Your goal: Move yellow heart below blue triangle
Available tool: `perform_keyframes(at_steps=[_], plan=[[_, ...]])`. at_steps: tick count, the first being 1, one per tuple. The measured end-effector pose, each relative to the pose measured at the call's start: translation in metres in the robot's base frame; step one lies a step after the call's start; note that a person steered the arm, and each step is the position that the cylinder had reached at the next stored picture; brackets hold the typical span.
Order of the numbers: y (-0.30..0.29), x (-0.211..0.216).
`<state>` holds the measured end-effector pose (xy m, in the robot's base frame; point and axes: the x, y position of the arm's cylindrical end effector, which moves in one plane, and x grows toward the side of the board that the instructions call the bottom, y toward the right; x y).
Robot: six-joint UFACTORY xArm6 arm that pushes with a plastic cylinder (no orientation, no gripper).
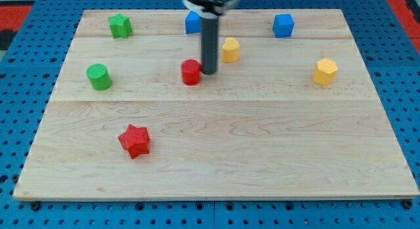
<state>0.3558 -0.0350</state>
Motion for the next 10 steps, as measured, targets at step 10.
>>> perform_keyframes(at_steps=[10], plan=[[0.028, -0.036]])
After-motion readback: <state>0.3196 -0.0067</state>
